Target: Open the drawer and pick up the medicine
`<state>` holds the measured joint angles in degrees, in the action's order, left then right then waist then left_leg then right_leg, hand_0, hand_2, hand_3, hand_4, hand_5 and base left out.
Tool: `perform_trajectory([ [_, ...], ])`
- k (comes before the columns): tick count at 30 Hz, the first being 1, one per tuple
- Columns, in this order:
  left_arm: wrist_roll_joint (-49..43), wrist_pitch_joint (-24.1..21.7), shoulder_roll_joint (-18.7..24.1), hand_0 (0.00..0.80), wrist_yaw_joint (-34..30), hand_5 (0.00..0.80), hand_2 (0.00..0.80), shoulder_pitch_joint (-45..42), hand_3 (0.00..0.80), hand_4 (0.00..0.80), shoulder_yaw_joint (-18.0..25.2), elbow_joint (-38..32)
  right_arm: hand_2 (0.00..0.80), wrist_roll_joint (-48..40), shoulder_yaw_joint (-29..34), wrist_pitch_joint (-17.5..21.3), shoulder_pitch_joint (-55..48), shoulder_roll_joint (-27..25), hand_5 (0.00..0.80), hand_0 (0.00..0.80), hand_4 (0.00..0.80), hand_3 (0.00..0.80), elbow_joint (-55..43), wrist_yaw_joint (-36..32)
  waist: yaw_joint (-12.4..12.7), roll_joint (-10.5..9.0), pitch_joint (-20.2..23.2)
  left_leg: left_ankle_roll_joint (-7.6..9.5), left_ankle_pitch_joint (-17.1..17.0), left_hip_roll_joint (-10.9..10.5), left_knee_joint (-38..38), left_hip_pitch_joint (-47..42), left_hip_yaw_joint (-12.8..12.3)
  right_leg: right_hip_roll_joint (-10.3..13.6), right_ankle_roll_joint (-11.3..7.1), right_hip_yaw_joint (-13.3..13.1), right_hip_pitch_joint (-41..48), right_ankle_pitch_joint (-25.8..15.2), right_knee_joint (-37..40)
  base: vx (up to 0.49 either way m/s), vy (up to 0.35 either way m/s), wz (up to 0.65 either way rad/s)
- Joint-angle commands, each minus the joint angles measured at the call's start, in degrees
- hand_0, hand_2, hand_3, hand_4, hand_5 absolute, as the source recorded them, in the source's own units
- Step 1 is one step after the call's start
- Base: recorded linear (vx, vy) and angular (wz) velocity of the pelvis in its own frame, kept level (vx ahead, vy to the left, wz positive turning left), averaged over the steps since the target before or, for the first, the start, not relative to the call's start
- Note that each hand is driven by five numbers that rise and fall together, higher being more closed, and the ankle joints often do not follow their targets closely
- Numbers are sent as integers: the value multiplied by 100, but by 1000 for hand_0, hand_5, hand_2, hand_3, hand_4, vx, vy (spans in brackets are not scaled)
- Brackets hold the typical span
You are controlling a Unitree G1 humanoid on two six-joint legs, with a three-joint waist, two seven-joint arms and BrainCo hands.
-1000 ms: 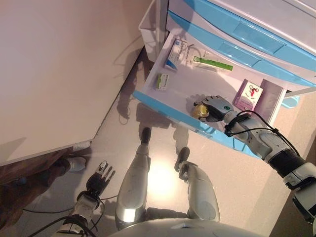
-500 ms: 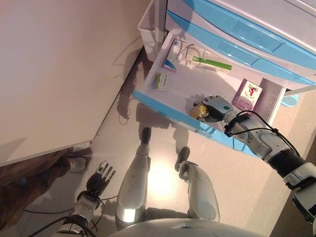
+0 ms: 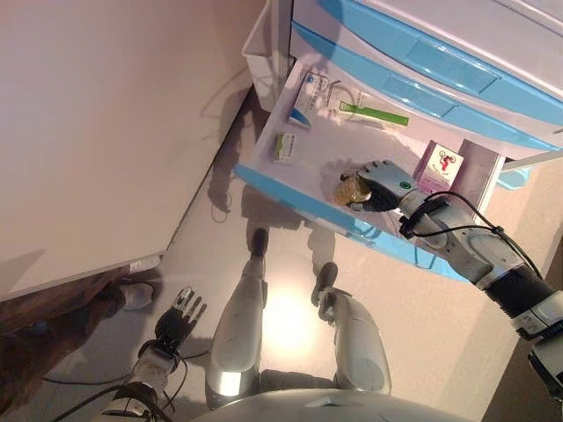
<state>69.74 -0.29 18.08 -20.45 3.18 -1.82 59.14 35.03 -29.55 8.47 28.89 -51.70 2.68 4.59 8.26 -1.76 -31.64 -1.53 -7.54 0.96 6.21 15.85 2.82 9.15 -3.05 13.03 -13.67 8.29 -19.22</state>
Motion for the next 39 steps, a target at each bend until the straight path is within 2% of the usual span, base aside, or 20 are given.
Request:
perform_trajectory([
  [1,-116,-138,-58,0,13,0,0,-442,0,0,74,-61,800,-101,343,243,19,-336,800,800,800,800,-837,-9,-111,-202,629,-54,913,98,466,-87,-112,-18,-309,-5,106,-747,759,22,1,-5],
  [9,-272,-97,-139,0,140,0,0,-631,0,0,347,-36,800,-605,1132,516,-170,-684,800,800,800,800,-1920,-541,-196,-328,1017,-96,912,205,176,-469,-254,-62,-358,-80,456,-747,1015,39,1,-13],
  [16,-341,-74,-185,0,190,0,0,-682,0,0,466,52,800,-835,1393,532,-236,-810,800,800,800,800,-2280,-817,-223,-398,1260,-135,922,270,-9,-714,-311,-89,-385,-133,704,-750,1227,31,-9,-7],
  [23,-454,-142,-295,0,137,0,0,-795,0,0,597,309,800,-1420,1845,791,-275,-997,800,800,800,800,-2731,-1076,-251,-435,1585,-211,888,309,-239,-912,-326,-72,-432,-154,876,-757,1368,48,8,-7],
  [30,-551,-235,-375,0,42,0,0,-1016,0,0,750,522,800,-2717,2388,656,135,-1353,800,800,800,800,-2892,-1419,-231,-510,1912,-251,954,358,-280,-1071,-391,-40,-451,-141,1046,-720,1438,89,7,-7],
  [39,-600,-222,-347,0,18,0,0,-1218,0,0,901,714,800,-3698,2859,254,583,-1852,800,800,800,800,-2794,-1406,-214,-581,2211,-248,1050,385,-295,-1262,-429,-34,-460,-130,1246,-709,1530,92,-5,-3],
])
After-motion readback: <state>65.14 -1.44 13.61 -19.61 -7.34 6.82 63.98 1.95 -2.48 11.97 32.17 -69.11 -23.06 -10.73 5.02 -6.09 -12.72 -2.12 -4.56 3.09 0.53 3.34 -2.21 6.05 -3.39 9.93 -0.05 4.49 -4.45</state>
